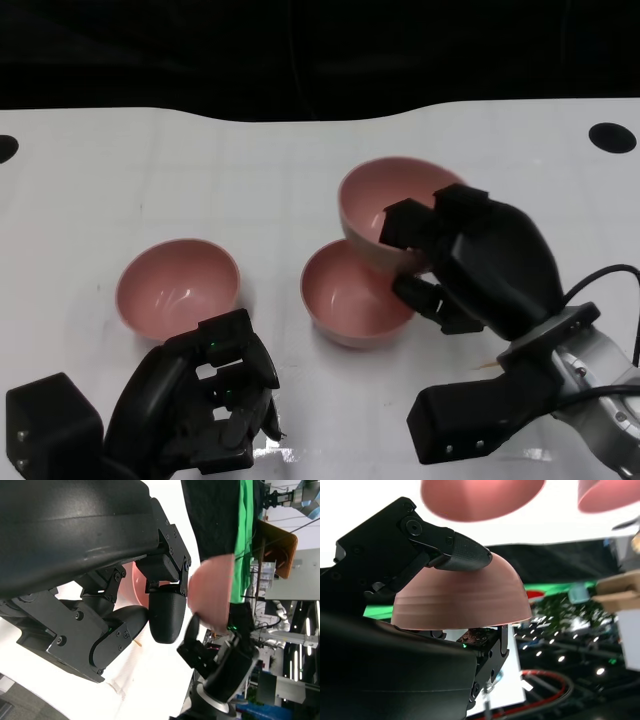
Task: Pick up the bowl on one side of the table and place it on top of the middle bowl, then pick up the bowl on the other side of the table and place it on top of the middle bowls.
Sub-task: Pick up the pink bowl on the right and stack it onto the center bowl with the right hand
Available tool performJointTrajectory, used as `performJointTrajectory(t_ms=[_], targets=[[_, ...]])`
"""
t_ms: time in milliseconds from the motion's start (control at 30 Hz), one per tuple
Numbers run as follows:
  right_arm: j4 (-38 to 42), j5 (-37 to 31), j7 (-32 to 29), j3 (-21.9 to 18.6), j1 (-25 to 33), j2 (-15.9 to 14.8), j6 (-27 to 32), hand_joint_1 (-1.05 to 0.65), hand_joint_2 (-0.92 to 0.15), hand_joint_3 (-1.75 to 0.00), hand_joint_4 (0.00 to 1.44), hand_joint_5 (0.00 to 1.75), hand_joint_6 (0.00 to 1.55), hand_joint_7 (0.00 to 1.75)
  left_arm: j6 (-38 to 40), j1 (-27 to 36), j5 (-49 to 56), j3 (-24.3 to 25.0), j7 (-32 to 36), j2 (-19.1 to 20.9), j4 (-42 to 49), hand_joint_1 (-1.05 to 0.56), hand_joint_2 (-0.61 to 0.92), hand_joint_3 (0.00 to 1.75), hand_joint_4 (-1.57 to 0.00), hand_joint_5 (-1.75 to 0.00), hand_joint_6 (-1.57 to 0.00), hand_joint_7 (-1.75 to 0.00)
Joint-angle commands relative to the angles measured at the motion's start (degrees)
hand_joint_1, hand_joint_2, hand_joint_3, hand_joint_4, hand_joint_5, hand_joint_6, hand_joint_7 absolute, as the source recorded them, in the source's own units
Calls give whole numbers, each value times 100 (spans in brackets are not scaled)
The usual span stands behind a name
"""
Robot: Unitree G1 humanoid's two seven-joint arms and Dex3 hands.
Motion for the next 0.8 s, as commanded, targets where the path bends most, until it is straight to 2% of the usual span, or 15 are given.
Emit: performJointTrajectory(t_ms=[33,167,267,300,367,567,667,700,733,767,800], targets=[[324,2,-20,113,-215,88,-73,-13,-23,-125,97,175,75,174,87,70,-4,9,48,69,-134,-15,43,125,-81,-166,-77,-148],[753,-156,-238,319,-418,186,-141,-16,-24,-124,97,175,75,170,82,92,-3,1,40,66,-174,-16,45,123,-81,-166,-77,-148],[1104,-241,-417,460,-526,256,-220,-17,-28,-117,97,175,82,151,68,127,5,-11,42,70,-204,-15,46,124,-81,-166,-77,-150],[1207,-276,-442,506,-550,275,-209,-17,-27,-119,97,175,79,161,84,145,8,-16,53,71,-228,-16,45,125,-81,-166,-76,-150],[1387,-325,-431,589,-586,298,-169,-17,-25,-120,96,175,76,171,100,168,-27,-20,44,60,-253,-16,44,125,-81,-166,-76,-150],[1704,-359,-249,740,-640,318,-76,-17,-25,-123,97,175,76,175,1,170,-62,-40,-1,13,-213,-16,44,127,-82,-166,-76,-150],[1769,-220,133,739,-640,314,-59,-21,-36,-120,86,175,75,149,-46,152,-38,-50,-8,12,-180,-16,43,128,-82,-165,-77,-149],[1770,-168,292,734,-632,303,-37,-23,-43,-108,86,159,78,125,-45,146,-33,-53,-5,10,-173,-16,43,128,-82,-165,-77,-149],[1760,-106,476,728,-624,291,-12,-29,-60,-77,86,124,82,83,-38,142,-27,-55,2,9,-170,-16,43,128,-83,-165,-77,-149],[1723,-54,701,730,-617,274,47,-31,-73,-56,85,104,86,57,-29,140,-21,-57,12,6,-175,-16,43,128,-83,-165,-78,-149],[1594,4,1067,731,-600,239,176,-34,-82,-42,81,87,86,37,-40,137,-13,-59,17,2,-171,-15,42,129,-83,-165,-78,-149]])
